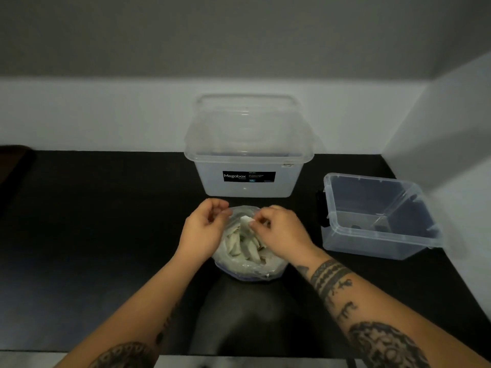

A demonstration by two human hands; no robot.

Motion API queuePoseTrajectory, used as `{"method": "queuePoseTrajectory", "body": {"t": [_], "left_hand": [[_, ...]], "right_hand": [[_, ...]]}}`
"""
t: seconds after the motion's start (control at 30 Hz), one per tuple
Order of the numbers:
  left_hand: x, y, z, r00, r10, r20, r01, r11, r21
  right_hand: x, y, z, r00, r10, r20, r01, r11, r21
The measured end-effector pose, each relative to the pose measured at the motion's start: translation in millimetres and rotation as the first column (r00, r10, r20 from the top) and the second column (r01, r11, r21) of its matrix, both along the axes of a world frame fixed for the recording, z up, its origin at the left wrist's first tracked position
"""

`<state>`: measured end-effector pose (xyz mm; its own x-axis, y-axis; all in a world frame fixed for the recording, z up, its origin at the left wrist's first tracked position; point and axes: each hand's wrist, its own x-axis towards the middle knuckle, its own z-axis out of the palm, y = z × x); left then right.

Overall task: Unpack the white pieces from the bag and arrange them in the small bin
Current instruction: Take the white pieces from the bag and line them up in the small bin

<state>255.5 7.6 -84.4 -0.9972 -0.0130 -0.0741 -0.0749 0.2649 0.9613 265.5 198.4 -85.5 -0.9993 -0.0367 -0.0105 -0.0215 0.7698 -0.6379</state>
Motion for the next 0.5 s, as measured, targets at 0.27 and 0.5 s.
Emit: {"method": "queuePoseTrajectory", "body": {"t": [0.27, 0.5], "left_hand": [[-21, 3, 27, 0.834, -0.528, 0.157, 0.4, 0.777, 0.487], [-21, -4, 8, 0.843, -0.456, 0.283, 0.291, 0.831, 0.474]], "right_hand": [[-14, 5, 71, 0.987, 0.127, 0.097, -0.095, 0.955, -0.282], [4, -5, 36, 0.984, -0.141, 0.11, 0.169, 0.931, -0.324]]}}
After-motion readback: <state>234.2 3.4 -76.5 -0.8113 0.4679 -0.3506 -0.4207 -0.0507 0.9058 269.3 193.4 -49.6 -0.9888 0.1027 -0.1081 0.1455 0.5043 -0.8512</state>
